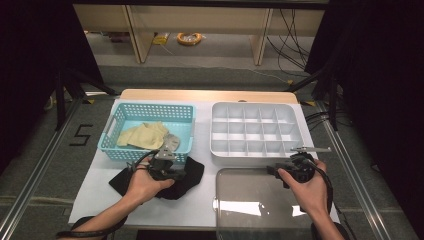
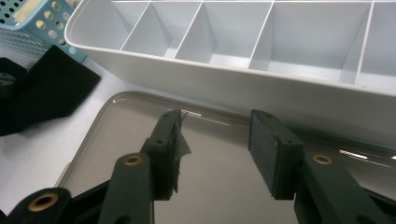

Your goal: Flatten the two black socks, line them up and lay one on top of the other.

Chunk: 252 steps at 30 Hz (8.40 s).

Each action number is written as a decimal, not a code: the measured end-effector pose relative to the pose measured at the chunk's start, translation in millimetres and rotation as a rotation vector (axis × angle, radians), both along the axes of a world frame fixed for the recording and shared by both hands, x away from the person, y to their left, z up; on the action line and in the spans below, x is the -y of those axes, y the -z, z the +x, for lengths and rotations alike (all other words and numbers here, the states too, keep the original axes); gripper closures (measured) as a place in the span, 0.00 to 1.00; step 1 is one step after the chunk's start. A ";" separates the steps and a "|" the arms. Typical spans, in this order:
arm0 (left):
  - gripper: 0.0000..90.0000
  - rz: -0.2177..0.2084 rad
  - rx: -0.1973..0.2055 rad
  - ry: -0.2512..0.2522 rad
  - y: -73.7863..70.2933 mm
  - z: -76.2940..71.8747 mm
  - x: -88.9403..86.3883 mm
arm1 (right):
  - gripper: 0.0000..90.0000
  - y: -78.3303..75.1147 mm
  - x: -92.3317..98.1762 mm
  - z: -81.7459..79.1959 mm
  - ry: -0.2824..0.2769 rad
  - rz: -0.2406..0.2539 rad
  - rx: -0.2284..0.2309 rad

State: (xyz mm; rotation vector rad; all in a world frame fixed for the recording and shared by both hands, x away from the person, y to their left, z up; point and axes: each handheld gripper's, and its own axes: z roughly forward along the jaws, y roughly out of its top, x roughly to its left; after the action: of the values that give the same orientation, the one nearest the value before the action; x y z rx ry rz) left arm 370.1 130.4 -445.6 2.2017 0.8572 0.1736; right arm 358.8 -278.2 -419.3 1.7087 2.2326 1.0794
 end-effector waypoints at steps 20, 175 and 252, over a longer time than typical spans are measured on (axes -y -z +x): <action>0.92 -0.042 0.013 0.221 19.5 -26.5 40.3 | 0.61 1.8 -7.1 -0.6 -0.019 0.005 -0.003; 0.99 0.094 0.051 -0.144 -45.0 -26.9 -138.8 | 0.83 23.9 -117.7 9.4 -0.312 -0.029 -0.184; 1.00 -0.253 0.367 -0.006 -128.0 -38.0 -42.9 | 0.81 22.0 -114.9 9.8 -0.303 -0.018 -0.145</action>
State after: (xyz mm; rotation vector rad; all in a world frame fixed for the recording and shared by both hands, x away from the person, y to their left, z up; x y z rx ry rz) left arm 332.1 173.3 -317.7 1.8547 0.6408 0.4334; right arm 368.6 -163.3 -441.3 1.5199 2.6495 1.0140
